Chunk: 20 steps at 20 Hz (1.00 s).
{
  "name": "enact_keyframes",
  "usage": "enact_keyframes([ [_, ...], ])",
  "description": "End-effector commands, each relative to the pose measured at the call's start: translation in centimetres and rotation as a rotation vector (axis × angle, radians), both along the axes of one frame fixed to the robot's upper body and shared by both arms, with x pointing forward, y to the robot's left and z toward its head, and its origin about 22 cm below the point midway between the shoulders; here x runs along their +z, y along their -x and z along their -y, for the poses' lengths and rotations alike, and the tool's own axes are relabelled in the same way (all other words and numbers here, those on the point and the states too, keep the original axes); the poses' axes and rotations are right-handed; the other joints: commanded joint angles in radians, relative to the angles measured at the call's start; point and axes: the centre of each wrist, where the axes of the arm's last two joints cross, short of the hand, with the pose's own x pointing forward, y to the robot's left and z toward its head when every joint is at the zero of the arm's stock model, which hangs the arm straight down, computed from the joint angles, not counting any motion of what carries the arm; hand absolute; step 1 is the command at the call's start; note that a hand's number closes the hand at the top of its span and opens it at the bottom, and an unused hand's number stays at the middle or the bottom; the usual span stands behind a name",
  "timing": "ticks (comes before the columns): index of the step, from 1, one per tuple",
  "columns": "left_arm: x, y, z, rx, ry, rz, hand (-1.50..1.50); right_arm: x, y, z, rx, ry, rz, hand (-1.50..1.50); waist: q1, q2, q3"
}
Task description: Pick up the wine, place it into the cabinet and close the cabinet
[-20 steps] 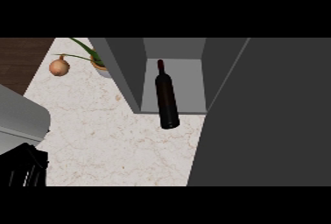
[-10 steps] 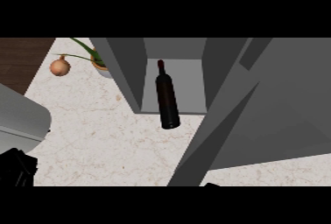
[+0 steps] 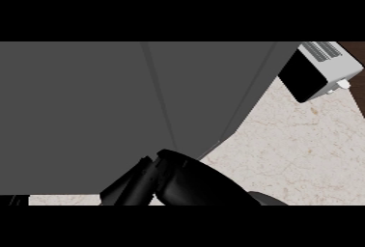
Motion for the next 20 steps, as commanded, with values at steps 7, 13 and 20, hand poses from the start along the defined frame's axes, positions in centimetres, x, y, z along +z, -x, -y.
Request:
enact_keyframes([
  [7, 0.8, 0.4, -1.0, -0.003, -0.001, -0.015, 1.5, 0.4, -5.9, -3.2, -0.071, -0.053, -0.076, 1.5, -0.002, 0.001, 0.0],
  [13, 1.2, 0.0, -1.7, -0.01, -0.007, -0.006, 1.5, -3.1, -8.8, -2.8, -0.143, -0.081, -0.157, 1.5, -0.003, 0.002, 0.0],
  [20, -0.6, -0.2, -1.1, 0.012, -0.006, -0.008, 1.5, -5.0, -12.9, -0.8, -0.19, -0.047, -0.194, 1.5, -0.009, 0.002, 0.0],
])
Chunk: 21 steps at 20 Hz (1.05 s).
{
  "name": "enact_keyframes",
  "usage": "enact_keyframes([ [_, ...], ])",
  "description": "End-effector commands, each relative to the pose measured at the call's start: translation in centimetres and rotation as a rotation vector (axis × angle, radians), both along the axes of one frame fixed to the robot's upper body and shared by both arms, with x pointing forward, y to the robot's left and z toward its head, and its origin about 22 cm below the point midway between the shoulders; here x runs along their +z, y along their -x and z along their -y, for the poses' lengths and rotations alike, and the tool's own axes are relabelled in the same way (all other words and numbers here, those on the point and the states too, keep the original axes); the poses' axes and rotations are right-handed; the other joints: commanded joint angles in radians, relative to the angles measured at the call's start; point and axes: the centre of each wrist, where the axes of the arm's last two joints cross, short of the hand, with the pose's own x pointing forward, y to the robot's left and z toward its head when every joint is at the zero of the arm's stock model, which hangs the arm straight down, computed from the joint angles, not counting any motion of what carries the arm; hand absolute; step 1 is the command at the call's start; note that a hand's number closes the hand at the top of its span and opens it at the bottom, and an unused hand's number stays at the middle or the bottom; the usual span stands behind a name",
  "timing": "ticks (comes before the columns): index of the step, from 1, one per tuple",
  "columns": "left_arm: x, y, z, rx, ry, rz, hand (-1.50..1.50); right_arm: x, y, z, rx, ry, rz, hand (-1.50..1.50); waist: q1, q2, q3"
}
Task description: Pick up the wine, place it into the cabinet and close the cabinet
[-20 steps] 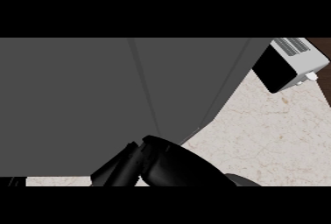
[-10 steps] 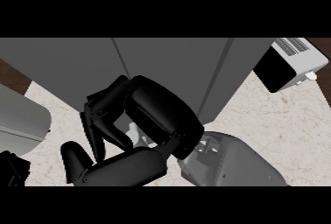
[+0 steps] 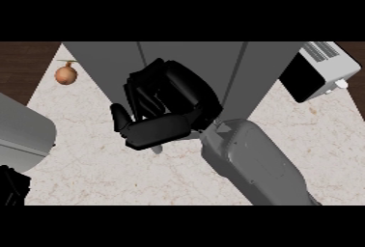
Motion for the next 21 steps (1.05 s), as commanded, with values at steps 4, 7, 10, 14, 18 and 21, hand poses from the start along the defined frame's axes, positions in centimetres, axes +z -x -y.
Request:
enact_keyframes([
  [4, 0.3, -1.0, -0.2, 0.003, -0.006, 0.006, 1.5, -1.3, -4.6, 1.1, -0.103, 0.013, -0.05, 1.5, 0.005, 0.011, 0.001],
  [7, 0.6, -1.1, 0.9, -0.006, -0.006, 0.0, 1.5, -2.1, -6.1, 3.7, -0.145, 0.023, -0.027, 1.5, 0.005, 0.015, 0.001],
  [10, -0.5, -0.5, -0.5, -0.007, -0.012, -0.005, 1.5, -0.8, -6.5, 5.2, -0.146, 0.031, -0.015, 1.5, 0.0, 0.012, 0.001],
  [14, 1.7, -1.5, 0.2, -0.028, -0.012, 0.019, 1.5, -2.4, -7.9, 6.0, -0.162, 0.05, -0.006, 1.5, 0.011, 0.021, 0.002],
  [18, 0.8, -1.2, 0.7, -0.022, -0.011, 0.009, 1.5, -2.6, -8.6, 7.0, -0.151, 0.058, 0.009, 1.5, 0.016, 0.022, 0.001],
  [21, 0.5, -1.3, 0.3, -0.022, 0.007, 0.003, 1.5, -2.0, -8.9, 6.4, -0.151, 0.045, 0.008, 1.5, 0.017, 0.02, 0.0],
])
